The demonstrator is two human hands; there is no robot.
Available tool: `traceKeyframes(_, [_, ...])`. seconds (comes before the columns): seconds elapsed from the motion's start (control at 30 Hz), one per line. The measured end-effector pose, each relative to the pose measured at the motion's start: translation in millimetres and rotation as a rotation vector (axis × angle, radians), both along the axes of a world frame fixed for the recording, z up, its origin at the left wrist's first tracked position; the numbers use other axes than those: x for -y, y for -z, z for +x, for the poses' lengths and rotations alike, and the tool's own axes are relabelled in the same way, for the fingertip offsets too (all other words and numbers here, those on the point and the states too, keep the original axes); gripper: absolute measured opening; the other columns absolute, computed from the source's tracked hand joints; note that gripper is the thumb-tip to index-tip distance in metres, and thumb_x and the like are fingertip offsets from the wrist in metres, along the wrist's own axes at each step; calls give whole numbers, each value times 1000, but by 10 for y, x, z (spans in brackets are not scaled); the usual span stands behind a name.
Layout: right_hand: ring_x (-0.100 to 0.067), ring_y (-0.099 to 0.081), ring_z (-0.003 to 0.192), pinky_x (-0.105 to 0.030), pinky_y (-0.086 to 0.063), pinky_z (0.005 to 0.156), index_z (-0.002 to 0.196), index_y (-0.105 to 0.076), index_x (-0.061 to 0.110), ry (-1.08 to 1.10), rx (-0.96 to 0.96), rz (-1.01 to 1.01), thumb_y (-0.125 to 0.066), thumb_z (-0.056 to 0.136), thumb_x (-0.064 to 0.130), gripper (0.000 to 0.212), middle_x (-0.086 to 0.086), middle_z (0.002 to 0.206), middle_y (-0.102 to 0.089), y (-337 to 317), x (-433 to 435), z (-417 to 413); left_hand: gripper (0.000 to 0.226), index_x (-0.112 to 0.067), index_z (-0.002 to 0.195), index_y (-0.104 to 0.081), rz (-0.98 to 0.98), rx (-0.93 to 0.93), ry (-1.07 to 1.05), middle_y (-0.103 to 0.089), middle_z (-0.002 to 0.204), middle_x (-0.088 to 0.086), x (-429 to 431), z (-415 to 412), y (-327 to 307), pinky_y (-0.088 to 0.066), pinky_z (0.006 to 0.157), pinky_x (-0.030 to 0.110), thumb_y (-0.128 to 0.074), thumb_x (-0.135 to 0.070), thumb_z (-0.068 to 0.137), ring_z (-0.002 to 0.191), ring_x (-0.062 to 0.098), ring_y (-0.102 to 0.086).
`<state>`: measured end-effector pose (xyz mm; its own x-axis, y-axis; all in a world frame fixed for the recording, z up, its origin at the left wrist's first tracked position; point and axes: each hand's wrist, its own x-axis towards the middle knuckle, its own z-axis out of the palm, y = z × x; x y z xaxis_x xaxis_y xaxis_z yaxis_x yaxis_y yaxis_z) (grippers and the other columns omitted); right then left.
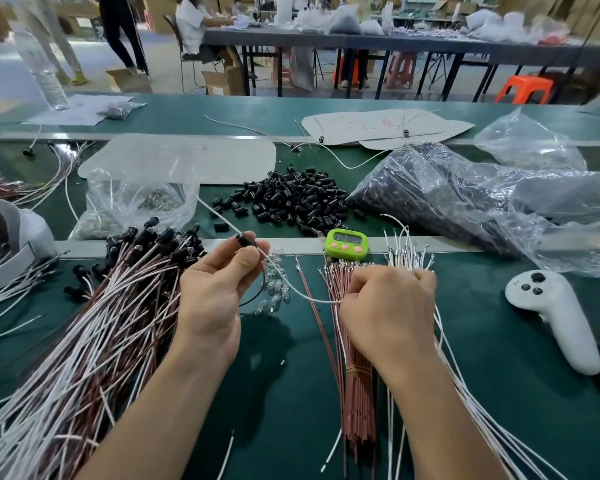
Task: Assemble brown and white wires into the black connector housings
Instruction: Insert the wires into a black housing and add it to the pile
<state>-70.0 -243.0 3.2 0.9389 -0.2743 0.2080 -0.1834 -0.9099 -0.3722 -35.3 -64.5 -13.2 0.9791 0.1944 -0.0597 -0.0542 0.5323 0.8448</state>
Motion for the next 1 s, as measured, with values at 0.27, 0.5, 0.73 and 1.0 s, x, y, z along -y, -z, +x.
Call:
traceKeyframes(0.27, [7, -65, 105, -5, -43, 96, 130, -65, 32, -393, 242, 531, -74, 90, 20, 43, 15, 113, -75, 187, -332, 1, 28, 0, 95, -78, 239, 165, 136, -79, 89, 11, 139, -77, 30, -57, 75, 21, -69, 18, 76, 81, 14, -74])
traceKeyframes(0.5, [-8, -72, 78, -35, -58, 73, 101, -79, 28, -274, 257, 483, -75, 92, 24, 11, 11, 87, -79, 292, -317, 44, 38, -15, 84, -84, 336, 180, 161, -80, 86, 10, 153, -125, 16, -59, 75, 22, -74, 20, 72, 80, 17, -75])
traceKeyframes(0.73, [-5, -66, 61, -35, -56, 65, 85, -78, 30, -216, 168, 638, -85, 83, 33, 8, 15, 68, -73, 303, -284, 78, 32, -13, 88, -84, 406, 156, 160, -79, 87, 12, 157, -142, 18, -59, 75, 26, -82, 12, 69, 81, 21, -76])
traceKeyframes(1.0, [2, -64, 61, -11, -42, 56, 61, -69, 38, -160, 169, 626, -89, 80, 27, 29, 26, 64, -68, 300, -258, 98, 37, -14, 83, -83, 340, 201, 182, -79, 85, 12, 196, -182, -27, -57, 72, 19, -74, 20, 73, 79, 15, -76])
